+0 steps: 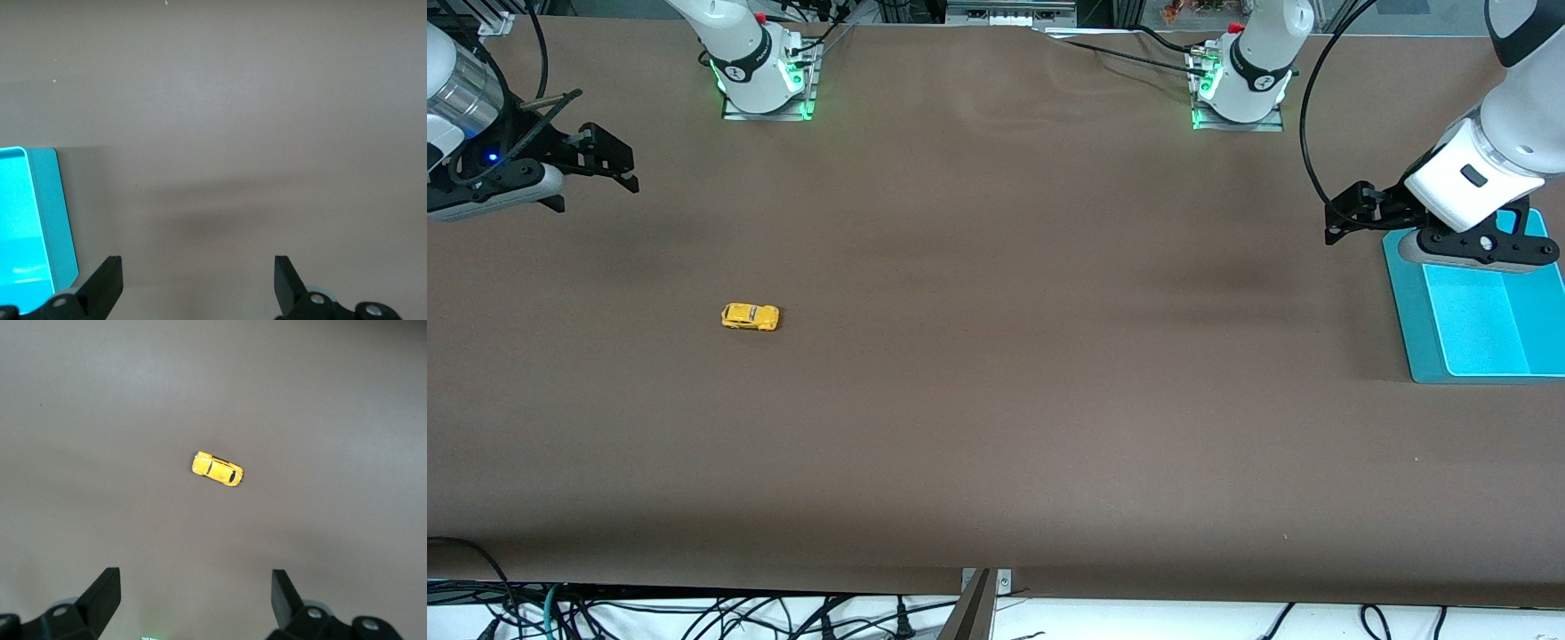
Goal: Wind and store yellow beetle car
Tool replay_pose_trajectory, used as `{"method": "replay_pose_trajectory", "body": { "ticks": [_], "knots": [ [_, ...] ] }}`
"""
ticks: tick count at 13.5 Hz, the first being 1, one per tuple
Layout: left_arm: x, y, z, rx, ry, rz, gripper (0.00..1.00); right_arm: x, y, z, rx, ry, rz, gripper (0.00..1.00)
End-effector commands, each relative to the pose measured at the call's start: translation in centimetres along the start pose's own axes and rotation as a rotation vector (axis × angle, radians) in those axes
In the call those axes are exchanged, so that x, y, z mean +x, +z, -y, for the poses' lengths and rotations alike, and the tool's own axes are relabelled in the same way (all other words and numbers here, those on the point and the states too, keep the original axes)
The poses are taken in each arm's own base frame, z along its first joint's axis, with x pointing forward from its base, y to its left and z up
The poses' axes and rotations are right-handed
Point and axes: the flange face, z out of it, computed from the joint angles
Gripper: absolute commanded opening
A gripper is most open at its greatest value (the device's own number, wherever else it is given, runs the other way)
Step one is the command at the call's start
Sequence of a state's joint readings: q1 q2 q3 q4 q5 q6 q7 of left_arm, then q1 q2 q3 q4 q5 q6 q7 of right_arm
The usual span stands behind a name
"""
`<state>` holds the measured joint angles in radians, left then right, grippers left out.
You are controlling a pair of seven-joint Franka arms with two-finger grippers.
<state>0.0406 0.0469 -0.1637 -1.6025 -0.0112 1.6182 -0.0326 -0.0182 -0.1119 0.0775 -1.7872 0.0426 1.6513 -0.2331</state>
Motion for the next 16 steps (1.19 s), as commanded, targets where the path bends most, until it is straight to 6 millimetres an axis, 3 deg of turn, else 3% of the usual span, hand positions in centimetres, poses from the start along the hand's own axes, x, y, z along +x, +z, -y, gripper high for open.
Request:
{"method": "replay_pose_trajectory", "body": {
  "ticks": [1,16],
  "knots": [
    [-0.2,-0.6,-0.3,-0.018,0.012,-0.002,1.00,0.3,-0.6,0.0,-0.005,0.019,0.016,1.00],
    [-0.2,-0.5,-0.5,-0.017,0.015,0.000,1.00,0.0,-0.4,-1.2,-0.010,0.025,0.037,1.00]
  ]
}}
